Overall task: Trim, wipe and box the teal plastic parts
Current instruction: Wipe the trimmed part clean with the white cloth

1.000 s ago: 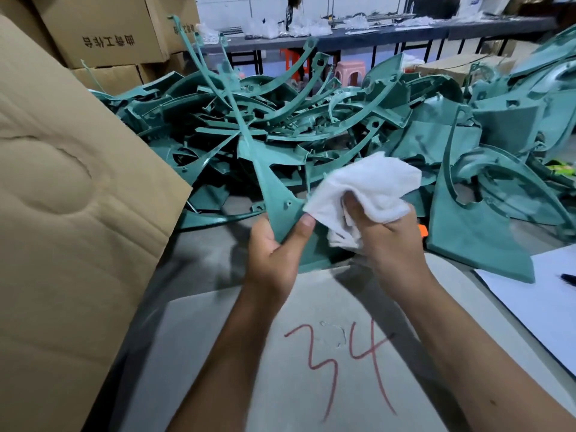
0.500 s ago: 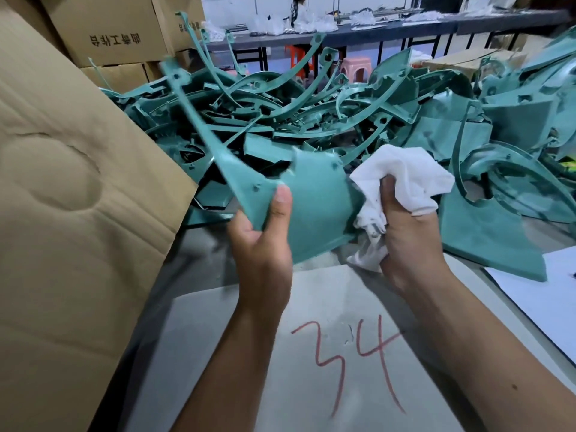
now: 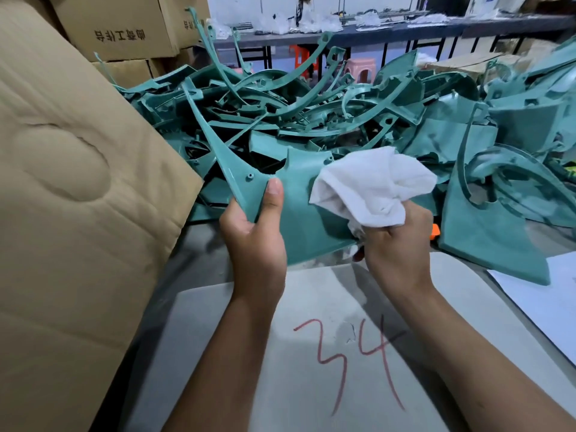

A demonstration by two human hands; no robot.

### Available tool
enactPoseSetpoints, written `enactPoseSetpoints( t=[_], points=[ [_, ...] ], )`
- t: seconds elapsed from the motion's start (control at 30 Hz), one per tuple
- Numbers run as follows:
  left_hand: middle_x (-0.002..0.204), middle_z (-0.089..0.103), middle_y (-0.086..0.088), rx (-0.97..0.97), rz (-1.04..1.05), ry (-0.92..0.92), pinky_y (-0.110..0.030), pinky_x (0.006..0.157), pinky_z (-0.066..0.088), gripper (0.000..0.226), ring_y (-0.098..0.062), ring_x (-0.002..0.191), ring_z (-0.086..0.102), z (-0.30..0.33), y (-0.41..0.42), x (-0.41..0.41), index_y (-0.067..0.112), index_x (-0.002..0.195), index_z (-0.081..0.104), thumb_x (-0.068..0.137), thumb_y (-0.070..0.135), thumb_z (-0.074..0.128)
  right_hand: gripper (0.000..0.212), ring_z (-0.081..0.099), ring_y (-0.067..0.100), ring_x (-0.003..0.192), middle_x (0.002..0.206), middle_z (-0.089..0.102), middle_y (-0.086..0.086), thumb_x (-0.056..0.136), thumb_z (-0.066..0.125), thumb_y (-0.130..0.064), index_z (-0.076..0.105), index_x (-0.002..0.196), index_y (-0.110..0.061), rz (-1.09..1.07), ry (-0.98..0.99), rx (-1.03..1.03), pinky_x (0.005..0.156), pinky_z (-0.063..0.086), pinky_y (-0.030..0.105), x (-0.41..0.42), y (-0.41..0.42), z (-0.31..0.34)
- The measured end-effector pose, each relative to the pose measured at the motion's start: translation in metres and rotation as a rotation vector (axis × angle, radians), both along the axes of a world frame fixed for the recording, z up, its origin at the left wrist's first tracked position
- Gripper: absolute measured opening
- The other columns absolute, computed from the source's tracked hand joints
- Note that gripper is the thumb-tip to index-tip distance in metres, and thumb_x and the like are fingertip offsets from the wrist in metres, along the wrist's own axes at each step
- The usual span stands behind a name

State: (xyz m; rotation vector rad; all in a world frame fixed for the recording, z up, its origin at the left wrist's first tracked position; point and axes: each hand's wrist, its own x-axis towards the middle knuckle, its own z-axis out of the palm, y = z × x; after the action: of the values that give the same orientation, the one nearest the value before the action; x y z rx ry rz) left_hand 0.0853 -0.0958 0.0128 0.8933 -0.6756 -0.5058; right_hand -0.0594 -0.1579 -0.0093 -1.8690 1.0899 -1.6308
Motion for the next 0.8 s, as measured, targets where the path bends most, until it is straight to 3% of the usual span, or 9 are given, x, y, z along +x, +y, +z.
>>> enactPoseSetpoints(
  t=[0.1, 0.17, 0.23, 0.37, 0.43, 0.53, 0.63, 0.7, 0.8],
  points=[
    [0.103, 0.078, -0.005, 0.022, -0.007, -0.025, -0.043, 0.086, 0.062, 0.009, -0.028, 0.101, 0.074, 0.003, 0.0, 0.002, 0.015, 0.103, 0.071, 0.099, 0.02, 0.065, 0.051, 0.049, 0.033, 0.055, 0.061, 0.055, 0.021, 0.097, 0.051, -0.034, 0.051, 0.068, 0.008, 0.039, -0.221, 0.134, 0.05, 0.044, 0.05, 0.005, 0.004, -0.006],
    [0.1, 0.077, -0.004, 0.074, -0.045, -0.115, -0.042, 0.085, 0.062, 0.009, -0.026, 0.097, 0.074, 0.004, 0.003, 0.013, 0.015, 0.103, 0.069, 0.097, 0.021, 0.066, 0.041, 0.059, 0.02, 0.065, 0.071, 0.065, 0.008, 0.102, 0.057, -0.043, 0.071, 0.076, -0.014, 0.105, -0.561, 0.311, 0.058, 0.051, 0.039, 0.003, 0.002, 0.002],
    [0.093, 0.077, -0.001, 0.153, -0.148, -0.285, -0.035, 0.075, 0.061, 0.008, -0.019, 0.087, 0.074, 0.005, 0.007, 0.026, 0.018, 0.098, 0.069, 0.094, 0.025, 0.067, 0.043, 0.059, 0.013, 0.057, 0.067, 0.066, -0.001, 0.103, 0.055, -0.05, 0.074, 0.073, -0.028, 0.211, -0.778, 0.414, 0.054, 0.049, 0.026, -0.008, -0.006, 0.011],
    [0.086, 0.073, -0.006, 0.191, -0.292, -0.558, -0.032, 0.067, 0.056, 0.013, -0.022, 0.078, 0.07, 0.002, 0.013, 0.028, 0.011, 0.097, 0.065, 0.093, 0.023, 0.067, 0.046, 0.075, 0.02, 0.075, 0.091, 0.079, 0.007, 0.098, 0.056, -0.063, 0.081, 0.094, -0.024, 0.469, -0.434, 0.666, 0.061, 0.059, 0.032, -0.019, -0.008, 0.012],
    [0.084, 0.07, -0.002, 0.208, -0.307, -0.725, -0.032, 0.066, 0.055, 0.014, -0.022, 0.077, 0.068, 0.002, 0.012, 0.025, 0.015, 0.097, 0.063, 0.09, 0.025, 0.069, 0.028, 0.078, 0.016, 0.083, 0.096, 0.081, 0.002, 0.095, 0.067, -0.057, 0.083, 0.096, -0.034, 0.629, -0.224, 0.728, 0.063, 0.061, 0.03, -0.014, 0.0, 0.009],
    [0.073, 0.059, 0.005, 0.194, -0.217, -0.934, -0.022, 0.055, 0.042, 0.016, -0.009, 0.064, 0.054, -0.001, 0.011, 0.028, 0.018, 0.087, 0.056, 0.087, 0.025, 0.071, 0.014, 0.074, 0.007, 0.097, 0.105, 0.08, -0.007, 0.091, 0.076, -0.036, 0.081, 0.103, -0.037, 0.75, -0.118, 0.524, 0.078, 0.058, 0.022, -0.014, 0.002, 0.009],
    [0.065, 0.054, 0.004, 0.278, 0.061, -1.048, -0.032, 0.049, 0.039, 0.03, -0.017, 0.059, 0.052, -0.007, 0.005, 0.028, 0.022, 0.08, 0.047, 0.088, 0.04, 0.069, 0.014, 0.072, 0.009, 0.098, 0.108, 0.08, -0.004, 0.096, 0.072, -0.037, 0.081, 0.105, -0.033, 0.591, -0.169, 0.414, 0.086, 0.059, 0.031, -0.011, 0.001, 0.012],
    [0.069, 0.06, 0.004, 0.382, 0.24, -0.946, -0.038, 0.055, 0.046, 0.035, -0.02, 0.065, 0.058, -0.014, 0.0, 0.025, 0.021, 0.083, 0.053, 0.09, 0.053, 0.066, 0.014, 0.07, 0.012, 0.092, 0.102, 0.08, -0.002, 0.094, 0.072, -0.042, 0.082, 0.097, -0.032, 0.474, -0.288, 0.399, 0.084, 0.057, 0.04, -0.007, 0.004, 0.012],
    [0.088, 0.07, -0.001, 0.463, 0.097, -0.255, -0.044, 0.074, 0.056, 0.033, -0.018, 0.081, 0.068, -0.014, -0.01, 0.017, 0.02, 0.093, 0.06, 0.091, 0.05, 0.071, 0.014, 0.075, 0.016, 0.085, 0.097, 0.079, -0.002, 0.089, 0.073, -0.042, 0.082, 0.093, -0.033, 0.431, -0.583, 0.46, 0.07, 0.06, 0.038, -0.001, 0.005, 0.018]
  ],
)
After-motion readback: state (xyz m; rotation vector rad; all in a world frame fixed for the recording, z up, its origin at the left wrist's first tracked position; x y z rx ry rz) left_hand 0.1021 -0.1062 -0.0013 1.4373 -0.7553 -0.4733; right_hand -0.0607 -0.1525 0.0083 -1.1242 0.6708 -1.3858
